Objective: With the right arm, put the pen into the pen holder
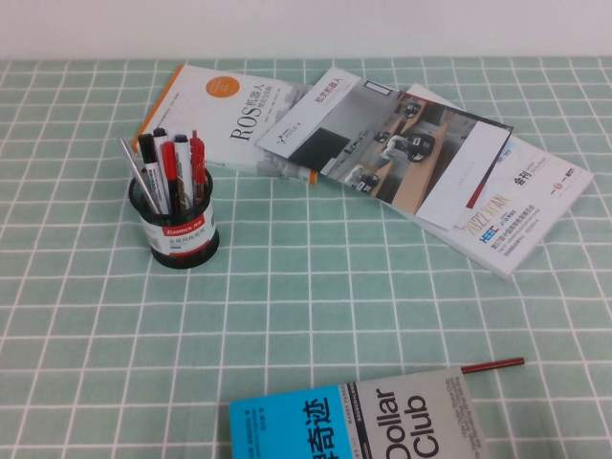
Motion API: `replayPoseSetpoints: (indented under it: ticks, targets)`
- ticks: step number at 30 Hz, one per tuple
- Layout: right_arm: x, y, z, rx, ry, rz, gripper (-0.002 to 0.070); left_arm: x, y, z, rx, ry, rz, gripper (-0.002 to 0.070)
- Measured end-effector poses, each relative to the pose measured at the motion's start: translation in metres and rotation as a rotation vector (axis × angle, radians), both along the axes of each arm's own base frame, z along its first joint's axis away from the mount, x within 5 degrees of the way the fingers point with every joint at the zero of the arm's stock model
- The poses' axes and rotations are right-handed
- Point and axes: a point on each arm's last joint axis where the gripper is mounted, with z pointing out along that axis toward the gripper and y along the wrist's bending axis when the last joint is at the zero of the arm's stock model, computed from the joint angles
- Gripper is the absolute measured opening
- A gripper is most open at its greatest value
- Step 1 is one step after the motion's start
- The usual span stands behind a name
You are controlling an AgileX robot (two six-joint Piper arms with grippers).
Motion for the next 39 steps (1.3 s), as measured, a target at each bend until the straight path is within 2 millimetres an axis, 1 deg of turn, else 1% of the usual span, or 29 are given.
replayPoseSetpoints:
  ticks: [5,10,39]
  targets:
    - [-0.001,0.001,-0.004,0.001,0.044,0.006,-0.002,0.0,0.0,0.0,0.0,0.0,0.0,-0.0006]
    - [-0.002,0.001,-0.011,-0.047,0.104,0.018,-0.002,0.0,0.0,0.0,0.0,0.0,0.0,-0.0006]
    - [-0.002,0.001,-0.012,-0.052,0.113,0.02,-0.002,0.0,0.0,0.0,0.0,0.0,0.0,-0.0006]
